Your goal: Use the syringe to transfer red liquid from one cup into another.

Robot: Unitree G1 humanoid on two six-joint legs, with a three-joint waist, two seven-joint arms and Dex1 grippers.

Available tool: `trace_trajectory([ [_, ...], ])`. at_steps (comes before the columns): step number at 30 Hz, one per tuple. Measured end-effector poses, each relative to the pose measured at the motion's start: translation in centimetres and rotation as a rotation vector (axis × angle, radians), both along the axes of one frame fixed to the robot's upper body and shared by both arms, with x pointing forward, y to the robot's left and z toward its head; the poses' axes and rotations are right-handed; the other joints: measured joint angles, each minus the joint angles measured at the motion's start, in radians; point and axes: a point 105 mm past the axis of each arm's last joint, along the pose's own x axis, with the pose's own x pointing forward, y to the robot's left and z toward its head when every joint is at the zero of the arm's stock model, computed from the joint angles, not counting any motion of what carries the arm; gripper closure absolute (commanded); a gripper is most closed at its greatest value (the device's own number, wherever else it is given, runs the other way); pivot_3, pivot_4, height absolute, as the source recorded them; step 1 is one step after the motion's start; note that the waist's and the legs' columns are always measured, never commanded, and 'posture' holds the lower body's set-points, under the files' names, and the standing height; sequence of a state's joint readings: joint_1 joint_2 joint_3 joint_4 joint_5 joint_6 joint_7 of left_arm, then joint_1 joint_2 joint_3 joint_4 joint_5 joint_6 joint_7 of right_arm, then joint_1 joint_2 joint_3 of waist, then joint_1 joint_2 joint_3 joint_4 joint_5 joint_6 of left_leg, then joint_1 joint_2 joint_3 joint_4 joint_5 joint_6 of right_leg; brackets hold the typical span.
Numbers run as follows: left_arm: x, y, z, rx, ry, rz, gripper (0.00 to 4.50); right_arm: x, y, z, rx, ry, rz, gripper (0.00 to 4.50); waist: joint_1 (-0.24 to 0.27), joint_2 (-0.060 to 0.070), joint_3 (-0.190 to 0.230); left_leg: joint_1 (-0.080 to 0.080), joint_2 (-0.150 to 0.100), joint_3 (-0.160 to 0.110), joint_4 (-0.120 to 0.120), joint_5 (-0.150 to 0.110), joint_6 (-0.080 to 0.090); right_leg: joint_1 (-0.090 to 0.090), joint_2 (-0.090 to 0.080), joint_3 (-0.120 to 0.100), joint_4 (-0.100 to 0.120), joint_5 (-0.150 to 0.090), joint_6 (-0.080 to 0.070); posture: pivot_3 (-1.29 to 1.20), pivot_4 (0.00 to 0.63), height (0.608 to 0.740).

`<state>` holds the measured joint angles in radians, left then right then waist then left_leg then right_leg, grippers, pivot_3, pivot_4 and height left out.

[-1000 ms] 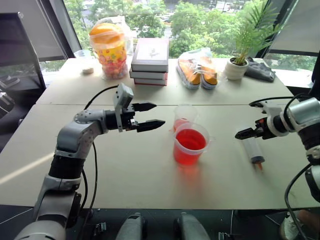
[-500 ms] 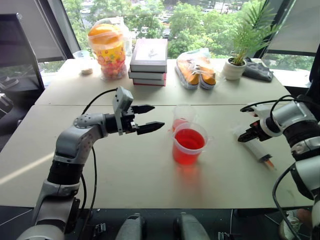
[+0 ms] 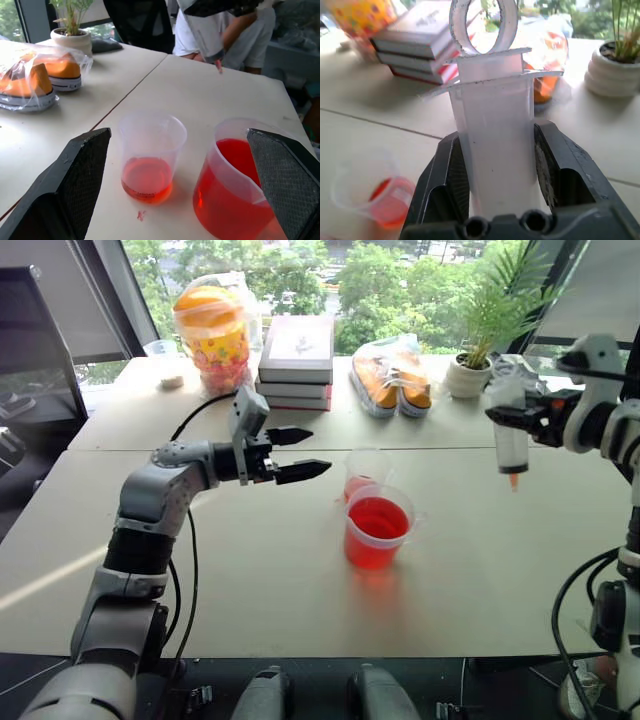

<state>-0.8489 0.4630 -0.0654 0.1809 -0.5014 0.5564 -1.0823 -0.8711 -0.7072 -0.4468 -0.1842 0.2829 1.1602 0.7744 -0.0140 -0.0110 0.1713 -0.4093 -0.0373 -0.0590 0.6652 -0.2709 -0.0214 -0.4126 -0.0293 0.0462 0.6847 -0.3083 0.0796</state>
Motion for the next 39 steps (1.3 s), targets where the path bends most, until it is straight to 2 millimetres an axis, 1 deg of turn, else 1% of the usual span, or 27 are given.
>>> trace_trajectory([
  [2, 0.3, -0.3, 0.4, -0.003, -0.001, -0.019, 0.00, -1.8, 2.2, 1.5, 0.074, -0.112, 0.090, 3.06, 0.000, 0.000, 0.000, 0.000, 0.000, 0.000, 0.001, 0.000, 0.000, 0.000, 0.000, 0.000, 0.001, 0.000, 0.000, 0.00, 0.150, 0.740],
  [4, 0.7, -0.3, 0.7, -0.007, 0.002, -0.026, 0.00, -3.1, 3.9, 2.1, 0.123, -0.191, 0.146, 3.06, 0.001, 0.000, 0.000, 0.000, 0.000, 0.000, 0.001, 0.000, 0.000, 0.001, -0.001, 0.000, 0.001, 0.000, 0.000, 0.00, 0.150, 0.740],
  [5, 0.9, -0.4, 1.1, -0.008, -0.002, -0.032, 0.00, -3.9, 5.2, 1.9, 0.138, -0.223, 0.199, 3.06, 0.001, 0.000, 0.000, 0.000, 0.000, 0.000, 0.001, 0.000, 0.000, 0.001, -0.001, 0.000, 0.001, 0.000, 0.000, 0.00, 0.150, 0.740],
  [6, 1.0, -0.5, 1.4, -0.008, -0.006, -0.037, 0.00, -4.5, 6.4, 1.5, 0.147, -0.233, 0.246, 3.06, 0.001, 0.000, 0.000, 0.000, 0.000, 0.000, 0.001, 0.000, 0.000, 0.001, -0.001, 0.000, 0.000, 0.000, 0.000, 0.00, 0.150, 0.740],
  [8, 1.1, -0.8, 1.7, -0.008, -0.014, -0.058, 0.00, -5.3, 8.0, 0.3, 0.176, -0.231, 0.315, 3.06, 0.001, 0.000, 0.000, 0.000, 0.000, 0.000, 0.001, 0.000, 0.000, 0.001, -0.001, 0.000, 0.000, 0.000, 0.000, 0.00, 0.150, 0.740],
  [11, 1.0, -1.1, 1.8, -0.005, -0.009, -0.086, 0.00, -5.9, 9.3, -2.4, 0.179, -0.186, 0.348, 3.06, 0.002, 0.000, 0.000, 0.000, -0.001, 0.000, 0.001, 0.000, 0.000, 0.000, -0.001, 0.000, 0.000, 0.000, 0.000, 0.00, 0.150, 0.740],
  [14, 0.8, -1.4, 2.0, -0.006, -0.005, -0.116, 0.00, -6.4, 10.0, -4.1, 0.155, -0.183, 0.345, 3.06, 0.000, 0.000, 0.000, 0.000, -0.001, 0.000, 0.001, 0.000, 0.000, 0.000, 0.000, 0.000, 0.000, 0.000, 0.000, 0.00, 0.150, 0.740],
  [17, 0.6, -2.3, 3.5, -0.012, -0.035, -0.163, 0.00, -6.6, 10.7, -7.4, 0.121, -0.140, 0.336, 3.06, 0.001, 0.000, 0.000, 0.000, -0.001, 0.000, 0.001, 0.000, 0.000, 0.001, 0.000, 0.000, 0.000, 0.000, 0.000, 0.00, 0.150, 0.740],
  [19, 0.4, -2.8, 4.3, -0.015, -0.052, -0.188, 0.00, -6.4, 10.8, -9.0, 0.110, -0.118, 0.313, 3.06, -0.001, 0.000, 0.000, 0.000, -0.001, 0.001, 0.002, 0.000, 0.000, 0.001, 0.000, 0.000, 0.000, 0.000, 0.000, 0.00, 0.150, 0.740],
  [22, -0.1, -3.9, 4.8, -0.027, -0.049, -0.243, 0.00, -6.1, 10.7, -9.3, 0.099, -0.159, 0.280, 3.06, -0.005, 0.000, 0.000, 0.002, -0.001, 0.001, 0.002, 0.001, -0.001, 0.002, 0.001, 0.001, 0.001, 0.000, 0.000, 0.00, 0.150, 0.740],
  [28, -0.9, -5.7, 4.6, -0.054, -0.020, -0.318, 0.00, -5.7, 11.2, -10.6, 0.070, -0.164, 0.265, 3.06, -0.004, 0.000, 0.000, 0.002, 0.000, 0.000, 0.002, 0.001, -0.001, 0.002, 0.001, 0.001, 0.001, 0.000, 0.000, 0.00, 0.150, 0.740],
  [34, -1.4, -6.9, 5.3, -0.069, -0.024, -0.363, 0.00, -5.7, 11.5, -10.7, 0.055, -0.176, 0.264, 3.06, -0.003, 0.000, 0.000, 0.002, 0.000, 0.000, 0.002, 0.001, -0.001, 0.002, 0.001, 0.000, 0.001, 0.000, 0.000, 0.00, 0.150, 0.740],
  [36, -1.6, -7.2, 5.2, -0.075, -0.019, -0.374, 0.00, -5.7, 11.6, -10.8, 0.045, -0.177, 0.267, 3.06, -0.002, 0.000, 0.000, 0.002, 0.000, 0.000, 0.002, 0.001, -0.001, 0.002, 0.001, 0.000, 0.001, 0.000, 0.000, 0.00, 0.150, 0.740],
  [37, -1.6, -7.4, 5.2, -0.074, -0.018, -0.377, 0.26, -5.7, 11.7, -10.8, 0.041, -0.176, 0.269, 3.06, -0.002, 0.000, 0.000, 0.002, 0.000, 0.000, 0.002, 0.001, -0.001, 0.002, 0.001, 0.000, 0.001, 0.000, 0.000, 0.00, 0.150, 0.740],
  [39, -1.7, -7.6, 5.1, -0.075, -0.016, -0.384, 0.93, -5.7, 11.6, -10.8, 0.036, -0.178, 0.264, 3.06, -0.002, 0.000, 0.000, 0.002, 0.000, 0.000, 0.002, 0.001, -0.001, 0.002, 0.001, 0.000, 0.001, 0.000, 0.000, 0.00, 0.150, 0.740],
])
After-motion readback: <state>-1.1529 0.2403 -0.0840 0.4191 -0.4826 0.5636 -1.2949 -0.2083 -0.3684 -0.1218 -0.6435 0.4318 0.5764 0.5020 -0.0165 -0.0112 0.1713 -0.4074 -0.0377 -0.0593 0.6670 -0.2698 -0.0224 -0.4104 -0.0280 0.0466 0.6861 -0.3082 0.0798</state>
